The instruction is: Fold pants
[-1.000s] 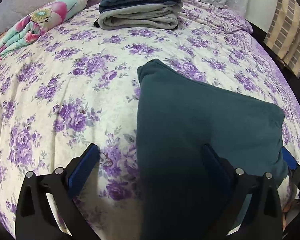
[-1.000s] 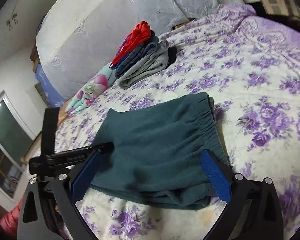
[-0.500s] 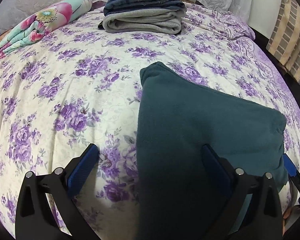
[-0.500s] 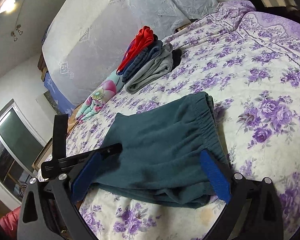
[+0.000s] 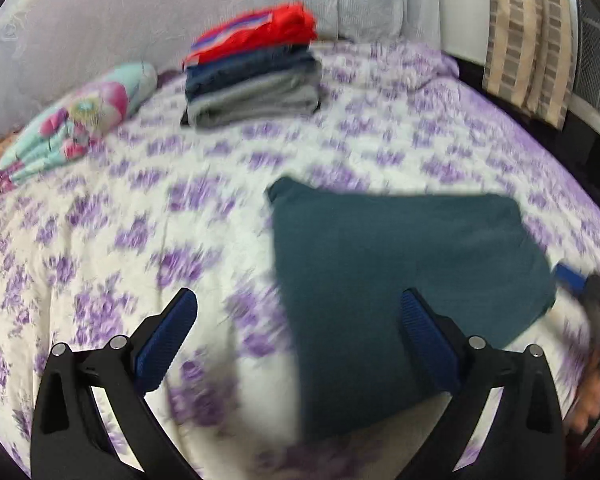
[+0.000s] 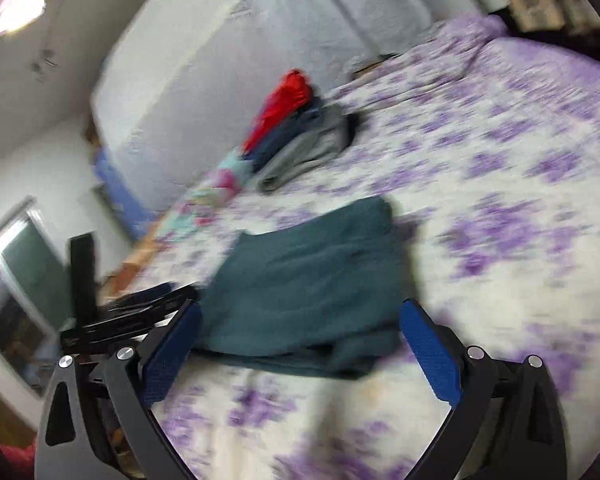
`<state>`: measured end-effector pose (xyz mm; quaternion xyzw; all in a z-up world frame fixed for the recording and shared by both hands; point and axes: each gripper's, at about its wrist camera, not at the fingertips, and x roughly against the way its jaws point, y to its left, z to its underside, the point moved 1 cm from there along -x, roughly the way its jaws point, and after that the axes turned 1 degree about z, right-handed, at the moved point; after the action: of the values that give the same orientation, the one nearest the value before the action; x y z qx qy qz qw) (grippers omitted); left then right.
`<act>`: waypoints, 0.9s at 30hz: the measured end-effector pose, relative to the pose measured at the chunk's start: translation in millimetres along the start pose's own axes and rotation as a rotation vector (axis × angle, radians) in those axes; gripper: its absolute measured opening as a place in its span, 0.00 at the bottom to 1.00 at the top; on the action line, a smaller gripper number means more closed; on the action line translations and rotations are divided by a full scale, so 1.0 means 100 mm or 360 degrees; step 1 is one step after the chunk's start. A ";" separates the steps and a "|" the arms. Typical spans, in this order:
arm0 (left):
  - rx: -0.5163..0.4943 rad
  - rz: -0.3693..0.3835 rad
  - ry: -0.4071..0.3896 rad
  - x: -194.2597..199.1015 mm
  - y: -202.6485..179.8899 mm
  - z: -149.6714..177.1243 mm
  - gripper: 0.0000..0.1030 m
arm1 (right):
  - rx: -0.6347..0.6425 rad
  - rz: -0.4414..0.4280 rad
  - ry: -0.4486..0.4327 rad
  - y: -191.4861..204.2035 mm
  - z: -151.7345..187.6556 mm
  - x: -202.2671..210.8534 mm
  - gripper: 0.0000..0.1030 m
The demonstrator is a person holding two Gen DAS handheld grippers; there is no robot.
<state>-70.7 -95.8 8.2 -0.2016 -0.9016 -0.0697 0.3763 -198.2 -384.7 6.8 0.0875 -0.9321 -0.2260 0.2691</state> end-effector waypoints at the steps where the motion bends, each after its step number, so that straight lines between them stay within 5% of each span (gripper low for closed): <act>1: 0.0026 0.0028 0.0085 -0.09 0.10 0.05 0.95 | -0.0002 0.0054 -0.0008 0.00 -0.02 0.03 0.97; 3: 0.0100 0.0161 0.0191 -0.25 0.26 0.14 0.96 | -0.0004 0.0161 0.0005 0.02 -0.07 0.02 0.97; 6: 0.0204 0.0293 0.0204 -0.32 0.40 0.14 0.96 | 0.0194 0.0528 0.0140 0.11 -0.14 -0.24 0.97; 8: 0.0181 0.0273 0.0206 -0.33 0.40 0.08 0.96 | 0.0347 0.0767 0.0401 0.07 -0.08 -0.63 0.97; 15: 0.0131 0.0322 0.0168 -0.38 0.46 -0.21 0.96 | 0.0428 0.0809 0.0349 0.23 -0.39 -0.70 0.97; 22: 0.0270 0.0540 0.0237 -0.78 0.54 -0.36 0.96 | 0.0543 0.0859 0.0438 0.29 -0.41 -1.10 0.97; 27: 0.0152 0.0487 0.0198 -0.79 0.41 -0.33 0.96 | 0.0504 0.0837 0.0424 0.22 -0.38 -1.12 0.97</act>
<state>18.0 -92.5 -24.8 -0.3136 -0.8377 0.0190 0.4466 -84.1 -347.2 -5.9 -0.0866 -0.9029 0.0122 0.4209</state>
